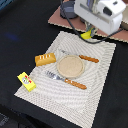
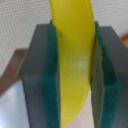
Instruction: Interact with the objects in diverse but meaningful ways.
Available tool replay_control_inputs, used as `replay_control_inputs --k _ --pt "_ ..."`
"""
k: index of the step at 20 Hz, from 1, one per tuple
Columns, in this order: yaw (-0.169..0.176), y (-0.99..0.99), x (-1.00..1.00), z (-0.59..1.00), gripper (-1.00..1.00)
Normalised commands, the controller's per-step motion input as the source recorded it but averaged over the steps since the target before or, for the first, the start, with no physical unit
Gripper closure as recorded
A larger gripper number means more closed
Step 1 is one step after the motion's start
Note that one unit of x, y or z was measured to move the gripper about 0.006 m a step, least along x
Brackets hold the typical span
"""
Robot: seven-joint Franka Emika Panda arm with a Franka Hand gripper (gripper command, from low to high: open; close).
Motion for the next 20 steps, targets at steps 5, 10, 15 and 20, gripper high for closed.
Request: replay_control_inputs --k 5,10,15,20 --pt "0.000 -1.00 0.20 0.60 1.00" --pt "0.000 -1.00 0.21 0.57 1.00" --pt "0.000 -1.00 0.18 0.48 1.00" --pt "0.000 -1.00 0.16 0.24 1.00"
